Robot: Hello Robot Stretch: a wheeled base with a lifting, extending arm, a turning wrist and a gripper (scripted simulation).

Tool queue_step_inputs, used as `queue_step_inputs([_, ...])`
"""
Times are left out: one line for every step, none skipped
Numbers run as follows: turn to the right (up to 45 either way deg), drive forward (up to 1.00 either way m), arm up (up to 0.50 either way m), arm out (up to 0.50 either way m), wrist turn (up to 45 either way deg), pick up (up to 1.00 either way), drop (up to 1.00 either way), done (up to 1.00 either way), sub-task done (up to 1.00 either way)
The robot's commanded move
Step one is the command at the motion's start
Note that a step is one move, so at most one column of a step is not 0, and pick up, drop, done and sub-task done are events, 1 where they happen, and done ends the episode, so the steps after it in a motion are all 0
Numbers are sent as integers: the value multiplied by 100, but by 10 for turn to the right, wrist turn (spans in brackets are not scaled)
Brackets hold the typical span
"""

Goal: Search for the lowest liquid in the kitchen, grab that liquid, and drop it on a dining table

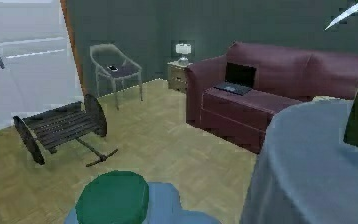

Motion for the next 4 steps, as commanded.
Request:
queue_step_inputs([-30, 0, 0, 0, 0, 0, 0, 0, 0])
queue_step_inputs([450, 0, 0, 0, 0, 0, 0, 0, 0])
queue_step_inputs([450, 0, 0, 0, 0, 0, 0, 0, 0])
queue_step_inputs([180, 0, 0, 0, 0, 0, 0, 0, 0])
